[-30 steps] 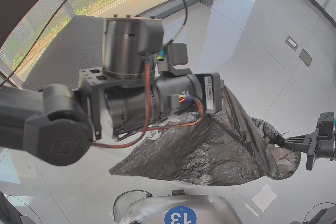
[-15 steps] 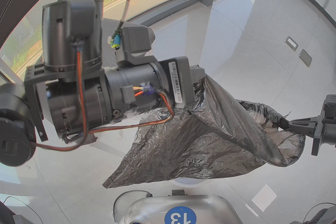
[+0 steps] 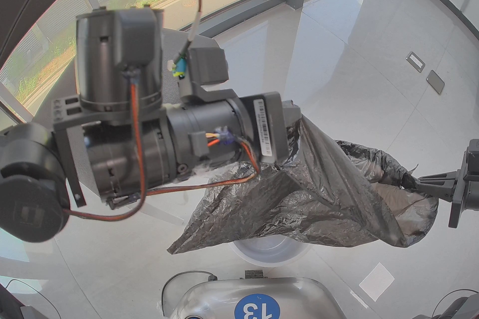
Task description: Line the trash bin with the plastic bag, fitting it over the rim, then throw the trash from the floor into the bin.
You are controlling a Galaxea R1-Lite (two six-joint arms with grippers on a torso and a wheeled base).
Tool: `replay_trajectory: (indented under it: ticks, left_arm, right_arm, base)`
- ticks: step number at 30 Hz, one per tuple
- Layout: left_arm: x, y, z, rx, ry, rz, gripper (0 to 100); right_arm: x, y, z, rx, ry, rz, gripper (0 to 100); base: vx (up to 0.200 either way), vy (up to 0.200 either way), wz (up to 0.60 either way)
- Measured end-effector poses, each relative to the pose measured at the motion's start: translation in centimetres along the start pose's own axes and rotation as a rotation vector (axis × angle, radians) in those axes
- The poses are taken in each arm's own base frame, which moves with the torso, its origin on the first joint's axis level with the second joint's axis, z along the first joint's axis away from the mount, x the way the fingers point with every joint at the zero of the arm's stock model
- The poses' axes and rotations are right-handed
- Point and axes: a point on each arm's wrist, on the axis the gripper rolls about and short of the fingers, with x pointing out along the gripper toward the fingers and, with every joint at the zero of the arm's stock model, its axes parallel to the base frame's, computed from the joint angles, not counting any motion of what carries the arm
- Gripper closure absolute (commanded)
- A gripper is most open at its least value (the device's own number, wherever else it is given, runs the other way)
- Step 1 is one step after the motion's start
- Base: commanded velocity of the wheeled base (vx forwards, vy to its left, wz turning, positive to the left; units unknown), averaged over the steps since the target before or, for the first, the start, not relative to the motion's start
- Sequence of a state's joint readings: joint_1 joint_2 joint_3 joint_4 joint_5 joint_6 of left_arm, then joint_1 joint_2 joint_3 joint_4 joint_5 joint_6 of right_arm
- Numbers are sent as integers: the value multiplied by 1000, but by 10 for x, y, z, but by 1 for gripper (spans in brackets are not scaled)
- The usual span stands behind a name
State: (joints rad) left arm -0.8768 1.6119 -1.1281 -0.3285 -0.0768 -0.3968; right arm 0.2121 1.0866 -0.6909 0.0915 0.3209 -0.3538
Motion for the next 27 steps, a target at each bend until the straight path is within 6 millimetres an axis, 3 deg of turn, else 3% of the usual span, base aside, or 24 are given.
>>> replay_trajectory:
  ticks: [8, 20, 27]
  left_arm:
    - [29, 12, -17, -5, 30, 13, 100]
    - [75, 34, -58, -37, 49, 6, 100]
    - [97, 37, -61, -50, 37, -6, 100]
  right_arm:
    - [1, 7, -10, -1, 30, 38, 100]
    - [3, 16, -15, -6, 66, 96, 100]
    - [-6, 20, -12, -18, 44, 110, 100]
  base:
    - [0, 0, 0]
    - [0, 0, 0]
    - [0, 0, 0]
